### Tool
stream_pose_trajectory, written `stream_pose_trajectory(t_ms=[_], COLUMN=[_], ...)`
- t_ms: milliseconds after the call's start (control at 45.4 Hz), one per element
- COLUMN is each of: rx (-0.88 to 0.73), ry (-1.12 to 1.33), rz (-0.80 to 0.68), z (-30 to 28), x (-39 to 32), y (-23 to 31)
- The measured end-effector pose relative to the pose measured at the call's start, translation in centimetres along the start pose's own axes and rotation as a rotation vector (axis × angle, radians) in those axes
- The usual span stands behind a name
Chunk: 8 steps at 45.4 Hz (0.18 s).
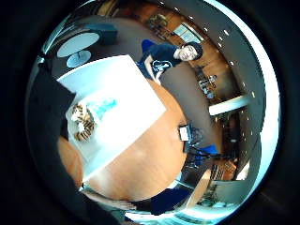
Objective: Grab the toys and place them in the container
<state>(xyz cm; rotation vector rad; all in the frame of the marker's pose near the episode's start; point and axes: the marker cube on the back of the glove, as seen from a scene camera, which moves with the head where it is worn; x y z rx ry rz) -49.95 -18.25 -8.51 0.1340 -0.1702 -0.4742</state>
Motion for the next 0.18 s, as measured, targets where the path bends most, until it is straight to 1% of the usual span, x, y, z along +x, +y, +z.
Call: stream_pose_trajectory(t_ms=[44, 66, 110, 176], rx=[-0.017, -0.034, -0.082, -0.18], ry=[-0.003, 0.019, 0.046, 0.04], rz=[-0.13, -0.159, -0.16, -0.105], z=[0.1, 0.3, 0.8, 1.3], x=[0.2, 0.5, 0.9, 1.1], y=[0.2, 0.3, 0.3, 0.3])
